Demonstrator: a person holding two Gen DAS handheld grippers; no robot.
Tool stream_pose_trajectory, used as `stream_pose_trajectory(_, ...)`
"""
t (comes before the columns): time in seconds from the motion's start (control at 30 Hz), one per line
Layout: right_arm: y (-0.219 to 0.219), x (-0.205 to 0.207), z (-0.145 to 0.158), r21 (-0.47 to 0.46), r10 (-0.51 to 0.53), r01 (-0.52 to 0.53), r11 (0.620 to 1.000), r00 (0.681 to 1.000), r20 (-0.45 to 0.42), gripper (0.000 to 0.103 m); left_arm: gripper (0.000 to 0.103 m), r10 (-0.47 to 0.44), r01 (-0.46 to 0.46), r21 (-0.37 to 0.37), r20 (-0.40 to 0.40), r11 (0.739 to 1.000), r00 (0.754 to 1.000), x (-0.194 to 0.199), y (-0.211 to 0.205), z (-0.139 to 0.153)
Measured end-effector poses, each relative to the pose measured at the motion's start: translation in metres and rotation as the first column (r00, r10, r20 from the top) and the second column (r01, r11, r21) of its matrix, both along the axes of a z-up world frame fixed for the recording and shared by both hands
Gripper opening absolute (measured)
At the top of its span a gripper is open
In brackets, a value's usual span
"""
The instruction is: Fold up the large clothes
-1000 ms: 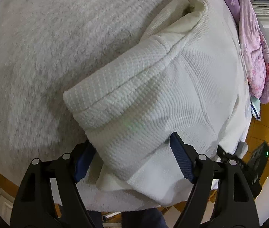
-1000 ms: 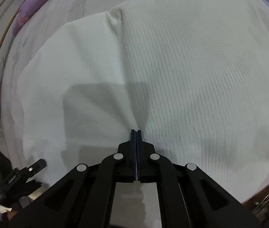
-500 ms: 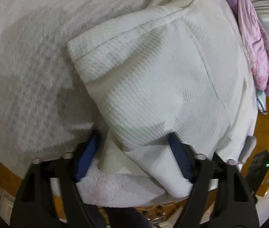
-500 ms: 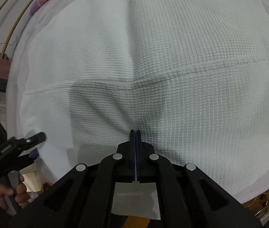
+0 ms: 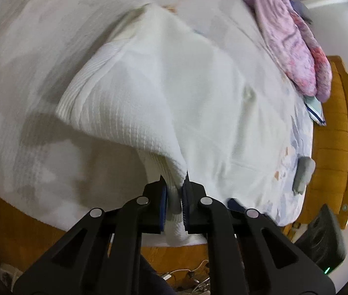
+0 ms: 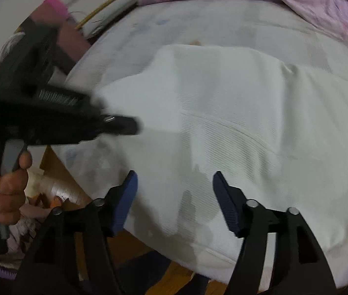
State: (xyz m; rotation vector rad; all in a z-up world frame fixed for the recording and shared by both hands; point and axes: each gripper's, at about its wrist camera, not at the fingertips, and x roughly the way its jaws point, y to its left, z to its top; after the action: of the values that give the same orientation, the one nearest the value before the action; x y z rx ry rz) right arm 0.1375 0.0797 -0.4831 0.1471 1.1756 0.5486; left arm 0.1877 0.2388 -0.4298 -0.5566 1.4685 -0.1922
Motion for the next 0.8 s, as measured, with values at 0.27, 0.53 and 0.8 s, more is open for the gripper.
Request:
stream_pose_trajectory(0.27, 0.038, 0.031, -0.034, 0.061, -0.085, 0.088, 0.994, 0.995, -0.045, 0.066, 0.009, -0.048, 0.046, -0.051, -0.034, 0.998, 0.998, 0.005, 0.001, -0.004)
stream_pose_trajectory(0.53, 0.046, 0.052, -0.024, 0.071, -0.088, 0.098, 0.993, 0.987, -0.131, 0.015, 0.015, -0.077, 0.068, -0.08, -0.123, 0.995, 0.989, 0.023, 0.005, -0.01)
stream_pose_trajectory(0.8, -0.029, 0.071, -0.005, 0.203, -0.359, 0.403, 0.893, 0.907, -0.222, 0.01, 0.069, -0.148, 0.151, -0.006, 0.169, 0.988, 0.974, 0.027, -0.019, 0.073)
